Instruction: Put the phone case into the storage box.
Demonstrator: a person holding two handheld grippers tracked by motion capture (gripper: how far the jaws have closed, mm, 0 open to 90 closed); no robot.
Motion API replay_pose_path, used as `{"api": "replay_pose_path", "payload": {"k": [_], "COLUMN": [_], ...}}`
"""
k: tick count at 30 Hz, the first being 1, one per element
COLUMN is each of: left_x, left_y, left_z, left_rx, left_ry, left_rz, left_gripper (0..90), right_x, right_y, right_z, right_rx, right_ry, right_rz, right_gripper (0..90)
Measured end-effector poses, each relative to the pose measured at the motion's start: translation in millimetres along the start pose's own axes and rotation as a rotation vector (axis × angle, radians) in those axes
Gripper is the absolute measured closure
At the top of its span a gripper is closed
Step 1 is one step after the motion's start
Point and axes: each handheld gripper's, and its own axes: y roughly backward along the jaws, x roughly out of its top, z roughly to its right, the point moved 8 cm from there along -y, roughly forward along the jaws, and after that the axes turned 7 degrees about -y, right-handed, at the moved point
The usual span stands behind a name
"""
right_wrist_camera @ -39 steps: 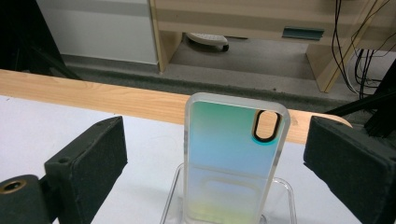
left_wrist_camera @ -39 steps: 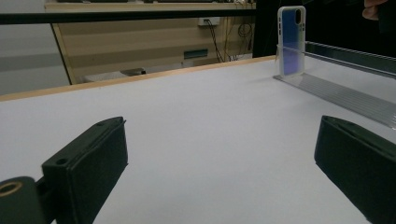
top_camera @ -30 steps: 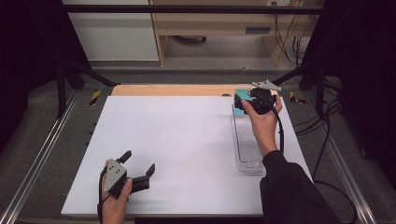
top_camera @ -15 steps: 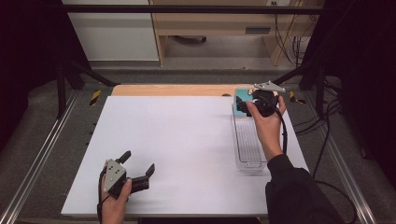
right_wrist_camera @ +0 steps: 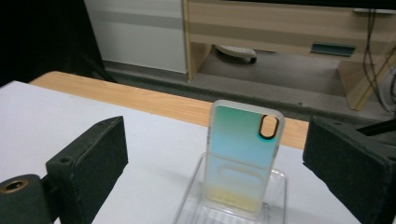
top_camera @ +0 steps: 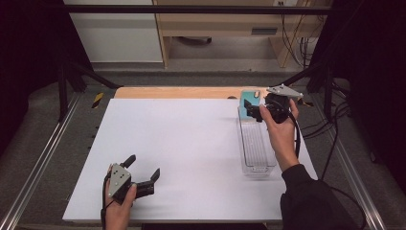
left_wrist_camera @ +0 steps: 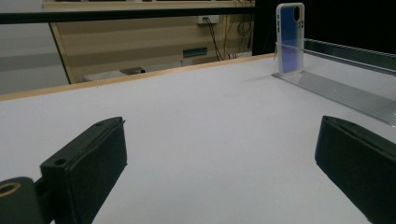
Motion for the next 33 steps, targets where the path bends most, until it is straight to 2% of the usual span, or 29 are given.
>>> {"api": "replay_pose_path", "payload": {"k": [8,11,17,25,31,33], "left_x": [0.0,-0.3,-0.3,-0.6,-3.3,-4.4], "left_y": [0.1,0.4,2.1,6.5,10.0,10.9], "left_z": [-0.7,-2.0,-6.7,-18.4,-29.7,-33.7], "left_rx": [0.002,0.005,0.016,0.043,0.090,0.099], "left_ry": [0.000,0.003,0.013,0.038,-0.036,-0.033], "left_rz": [0.000,-0.001,0.003,0.012,-0.019,-0.022], "left_gripper": [1.8,1.7,1.8,1.8,1.4,1.3], "right_x": [0.2,3.4,8.3,8.8,5.5,4.3], "right_y": [13.3,17.8,29.6,48.7,63.9,71.0], "right_z": [-5.9,-2.6,0.4,4.6,10.8,15.0], "right_rx": [0.038,0.015,0.028,0.054,0.065,0.048], "right_ry": [-0.005,-0.006,-0.032,-0.026,-0.021,-0.016], "right_rz": [0.014,0.049,0.110,0.150,0.185,0.210], "right_gripper": [6.7,7.3,7.5,7.3,7.3,7.5]}}
